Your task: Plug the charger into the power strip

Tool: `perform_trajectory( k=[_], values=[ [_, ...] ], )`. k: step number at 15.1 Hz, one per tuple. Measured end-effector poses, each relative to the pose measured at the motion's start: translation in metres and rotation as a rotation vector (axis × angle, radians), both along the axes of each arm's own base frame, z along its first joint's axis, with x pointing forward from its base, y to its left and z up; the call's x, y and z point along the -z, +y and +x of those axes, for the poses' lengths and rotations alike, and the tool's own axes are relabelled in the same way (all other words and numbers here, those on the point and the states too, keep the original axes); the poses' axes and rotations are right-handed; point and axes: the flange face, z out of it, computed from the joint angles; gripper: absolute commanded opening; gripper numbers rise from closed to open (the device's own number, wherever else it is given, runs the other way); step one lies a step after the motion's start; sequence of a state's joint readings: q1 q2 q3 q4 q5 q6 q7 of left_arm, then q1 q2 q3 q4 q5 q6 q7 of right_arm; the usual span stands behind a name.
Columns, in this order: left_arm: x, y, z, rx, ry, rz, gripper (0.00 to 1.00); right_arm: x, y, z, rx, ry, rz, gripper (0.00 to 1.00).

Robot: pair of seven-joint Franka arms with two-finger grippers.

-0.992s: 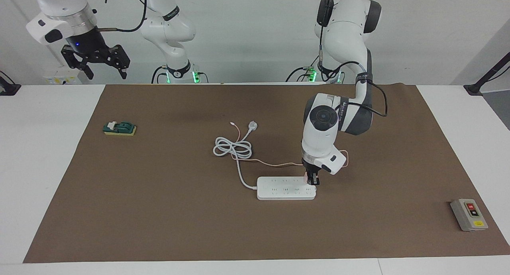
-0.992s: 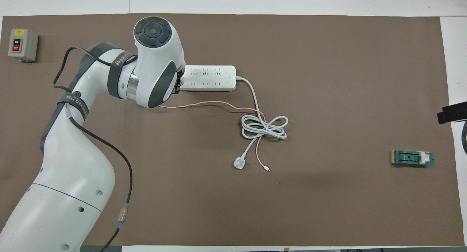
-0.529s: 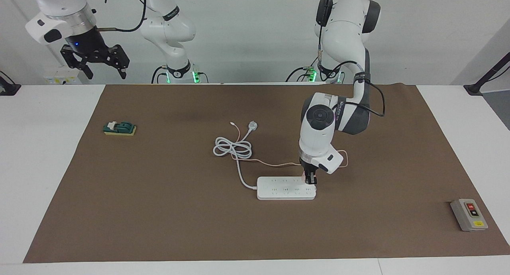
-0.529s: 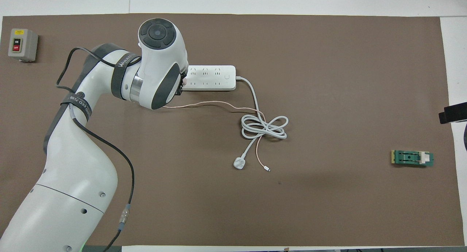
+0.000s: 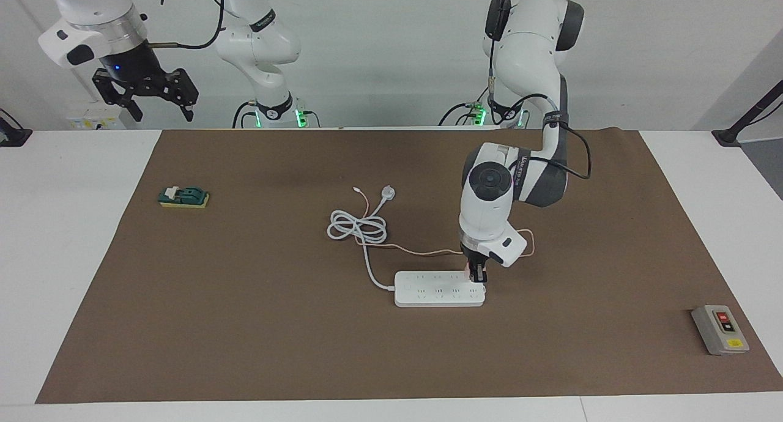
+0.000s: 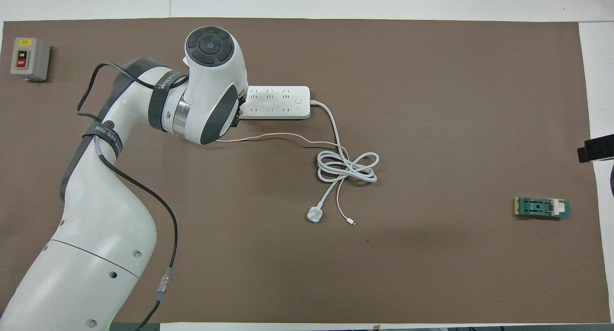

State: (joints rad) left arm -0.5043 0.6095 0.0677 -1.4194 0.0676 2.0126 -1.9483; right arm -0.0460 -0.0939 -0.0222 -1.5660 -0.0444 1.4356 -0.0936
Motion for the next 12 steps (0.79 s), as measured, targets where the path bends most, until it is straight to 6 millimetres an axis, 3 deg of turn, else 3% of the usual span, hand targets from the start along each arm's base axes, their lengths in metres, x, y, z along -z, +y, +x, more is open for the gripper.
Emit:
perform_trajectory(
  k=[12],
  values=[
    [0.0075, 0.0008, -0.0062, 0.016, -0.033, -0.007, 0.0, 0.0, -0.0003, 0.0, 0.001, 0.0, 0.0, 1.0]
  ],
)
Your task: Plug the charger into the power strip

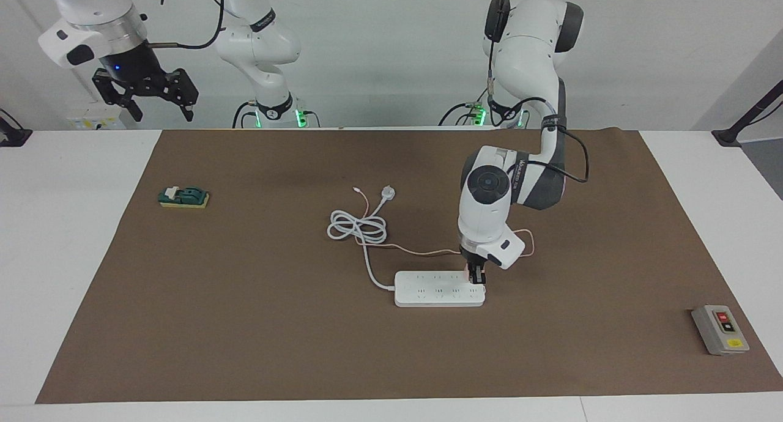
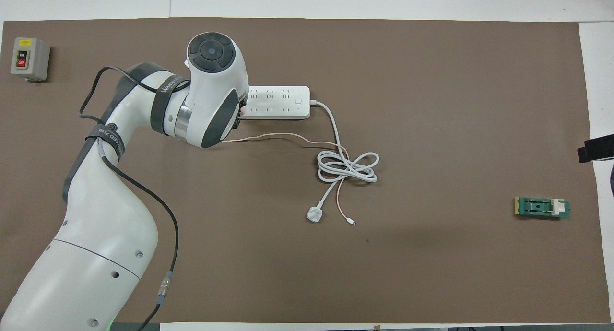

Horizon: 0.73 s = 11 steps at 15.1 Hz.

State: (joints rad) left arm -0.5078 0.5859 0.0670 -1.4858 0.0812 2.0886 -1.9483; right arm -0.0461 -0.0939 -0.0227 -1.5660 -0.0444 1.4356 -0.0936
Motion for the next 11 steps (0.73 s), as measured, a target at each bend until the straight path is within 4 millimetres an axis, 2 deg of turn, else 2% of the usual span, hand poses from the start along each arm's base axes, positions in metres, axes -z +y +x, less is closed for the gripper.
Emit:
perform_trajectory(
  k=[5, 6, 7, 8, 11],
  values=[
    [0.0003, 0.001, -0.0037, 0.008, -0.019, -0.005, 0.0, -0.0007, -0.0004, -0.0005, 0.001, -0.001, 0.0, 1.0],
    [0.0002, 0.001, -0.0037, 0.008, -0.019, -0.005, 0.21, -0.0008, -0.0006, -0.0006, 0.001, -0.002, 0.0, 1.0],
    [0.0001, 0.001, -0.0037, 0.011, -0.019, -0.004, 0.78, -0.0011, -0.0007, -0.0007, 0.001, -0.002, 0.0, 1.0],
    [0.0001, 0.001, -0.0036, 0.018, -0.019, -0.004, 1.0, -0.0012, -0.0007, -0.0009, 0.001, -0.002, 0.0, 1.0],
    [0.0085, 0.0041, -0.0029, 0.031, -0.006, 0.005, 1.0, -0.0017, -0.0007, -0.0012, 0.001, -0.003, 0.0, 1.0]
  ],
)
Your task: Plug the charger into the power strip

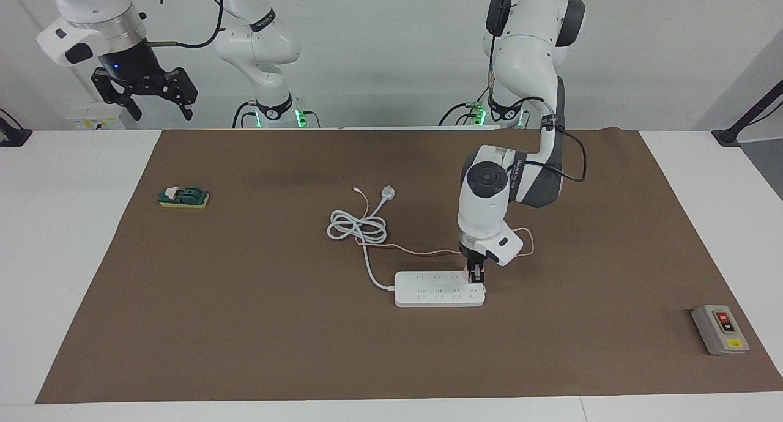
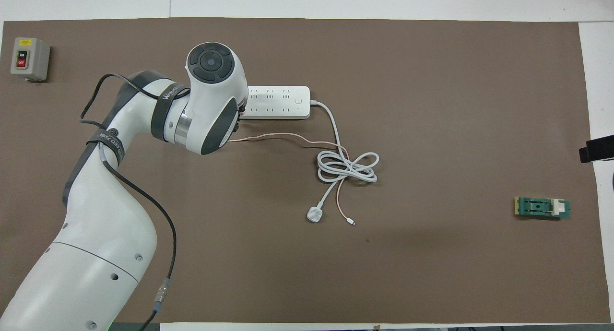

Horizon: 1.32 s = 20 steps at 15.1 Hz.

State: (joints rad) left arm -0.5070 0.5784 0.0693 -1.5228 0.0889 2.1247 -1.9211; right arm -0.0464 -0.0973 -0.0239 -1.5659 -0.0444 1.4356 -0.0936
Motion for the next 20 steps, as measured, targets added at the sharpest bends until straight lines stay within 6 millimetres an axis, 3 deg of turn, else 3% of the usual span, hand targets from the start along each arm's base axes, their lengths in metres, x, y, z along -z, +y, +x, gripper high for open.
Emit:
perform_trajectory(
  k=[3, 7, 12, 15, 20],
  values=[
    [-0.025, 0.011, 0.011, -0.002, -0.034, -0.015, 1.0, 0.0, 0.0, 0.0, 0.0, -0.001, 0.0, 1.0],
    [-0.09, 0.036, 0.012, 0.031, -0.055, -0.051, 1.0, -0.002, 0.0, -0.001, 0.0, -0.003, 0.0, 1.0],
    [-0.166, 0.069, -0.004, 0.23, -0.047, -0.042, 1.0, -0.003, 0.0, -0.002, 0.0, -0.006, 0.0, 1.0],
    [-0.202, 0.101, -0.011, 0.418, -0.033, -0.023, 1.0, -0.004, -0.004, -0.003, 0.009, -0.007, 0.0, 1.0],
    [-0.254, 0.175, -0.025, 0.748, 0.011, 0.013, 1.0, -0.005, -0.008, -0.004, 0.017, -0.009, 0.0, 1.0]
  ],
)
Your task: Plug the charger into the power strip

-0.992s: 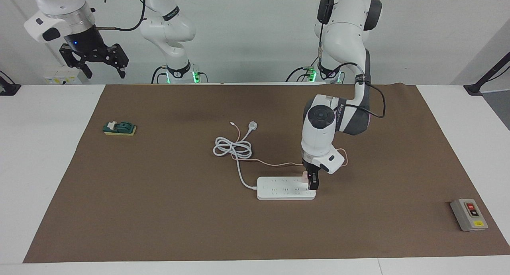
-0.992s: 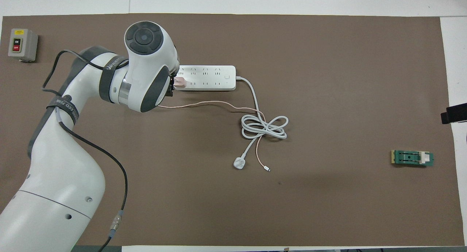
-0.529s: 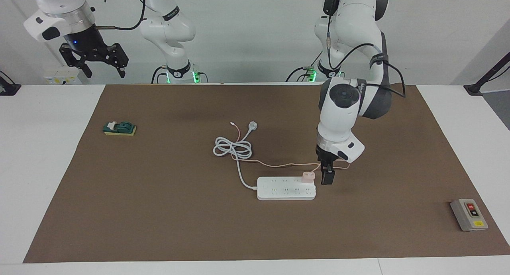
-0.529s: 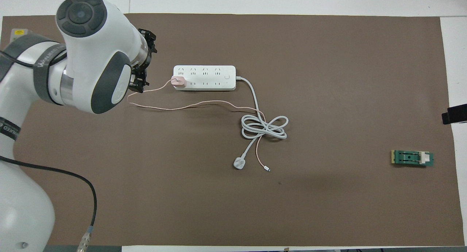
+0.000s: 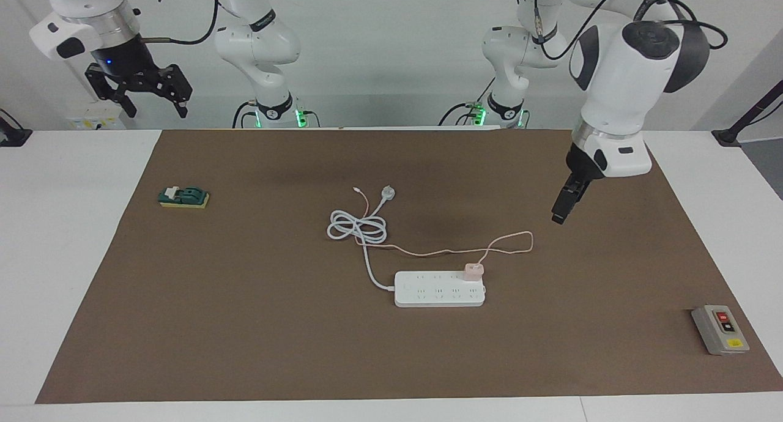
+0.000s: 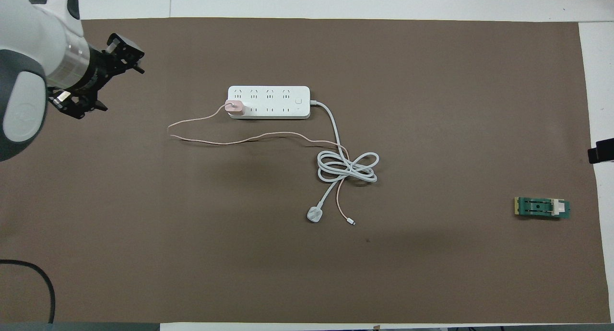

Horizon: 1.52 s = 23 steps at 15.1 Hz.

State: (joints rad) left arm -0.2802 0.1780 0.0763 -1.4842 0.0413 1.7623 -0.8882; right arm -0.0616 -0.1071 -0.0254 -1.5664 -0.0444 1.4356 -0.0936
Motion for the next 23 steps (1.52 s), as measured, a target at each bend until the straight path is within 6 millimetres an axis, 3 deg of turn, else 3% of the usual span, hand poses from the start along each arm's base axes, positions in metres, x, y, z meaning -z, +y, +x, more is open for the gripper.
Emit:
perform_trajectory(
  k=[7, 10, 15, 23],
  values=[
    [-0.038, 0.084, -0.023, 0.418, 0.065, 0.046, 1.0, 0.0, 0.0, 0.0, 0.0, 0.0, 0.0, 1.0],
    [-0.058, 0.106, -0.044, 0.524, 0.094, 0.047, 1.0, 0.0, 0.0, 0.0, 0.0, 0.0, 0.0, 1.0],
    [-0.07, 0.112, -0.057, 0.563, 0.089, 0.047, 1.0, 0.0, 0.003, 0.0, -0.006, 0.0, 0.0, 1.0],
    [-0.043, 0.108, -0.073, 0.583, 0.17, 0.025, 1.0, 0.0, 0.005, 0.0, -0.009, 0.0, -0.001, 1.0]
  ],
)
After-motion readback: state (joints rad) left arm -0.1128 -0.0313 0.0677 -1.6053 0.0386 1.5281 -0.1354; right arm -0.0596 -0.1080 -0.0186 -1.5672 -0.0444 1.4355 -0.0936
